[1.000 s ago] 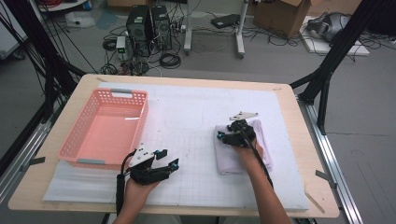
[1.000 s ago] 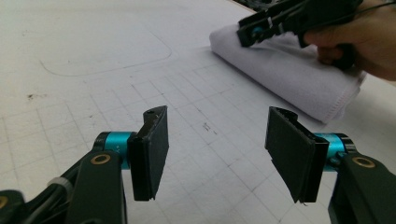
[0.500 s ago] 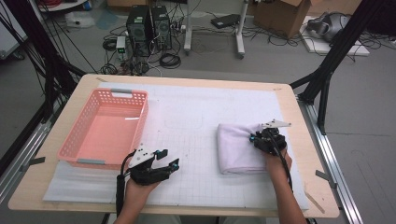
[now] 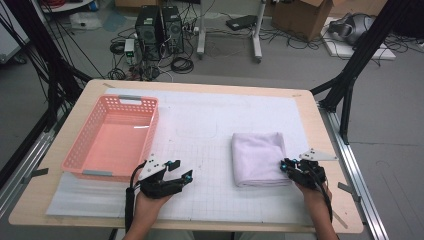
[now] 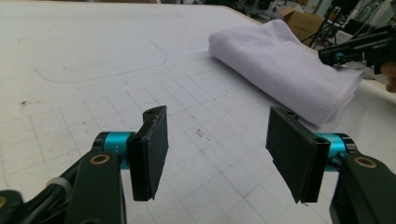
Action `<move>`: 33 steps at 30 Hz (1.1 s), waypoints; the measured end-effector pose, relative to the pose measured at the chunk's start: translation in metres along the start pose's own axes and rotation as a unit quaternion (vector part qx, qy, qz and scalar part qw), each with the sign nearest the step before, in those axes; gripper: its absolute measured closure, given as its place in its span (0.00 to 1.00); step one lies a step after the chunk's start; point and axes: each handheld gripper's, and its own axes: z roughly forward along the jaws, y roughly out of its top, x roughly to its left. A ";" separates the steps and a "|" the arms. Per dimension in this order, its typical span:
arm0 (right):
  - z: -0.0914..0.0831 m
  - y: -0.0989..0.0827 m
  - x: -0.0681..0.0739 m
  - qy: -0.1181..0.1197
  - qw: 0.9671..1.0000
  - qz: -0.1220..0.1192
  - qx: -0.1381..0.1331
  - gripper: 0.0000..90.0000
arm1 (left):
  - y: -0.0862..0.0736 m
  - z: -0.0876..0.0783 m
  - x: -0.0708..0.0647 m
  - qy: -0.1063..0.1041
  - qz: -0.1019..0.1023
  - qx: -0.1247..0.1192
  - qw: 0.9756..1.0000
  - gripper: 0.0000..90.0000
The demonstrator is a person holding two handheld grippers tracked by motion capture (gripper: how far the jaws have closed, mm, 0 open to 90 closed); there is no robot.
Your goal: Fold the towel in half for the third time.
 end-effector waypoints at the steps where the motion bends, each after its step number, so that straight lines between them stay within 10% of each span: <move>1: -0.002 -0.002 -0.002 -0.008 1.000 -0.001 0.007 0.85 | 0.000 0.000 -0.001 -0.001 -0.002 -0.002 1.000 0.43; 12: -0.052 -0.019 -0.001 -0.009 0.998 0.007 -0.060 0.60 | 0.001 -0.004 0.002 -0.015 0.012 -0.027 0.999 0.38; 24: -0.066 -0.028 -0.008 -0.021 0.996 0.025 -0.085 0.34 | 0.001 0.001 0.002 -0.051 0.018 -0.052 0.997 0.28; 33: -0.072 -0.031 -0.010 -0.022 0.994 0.025 -0.102 0.29 | 0.003 0.003 -0.001 -0.031 0.002 -0.023 0.999 0.27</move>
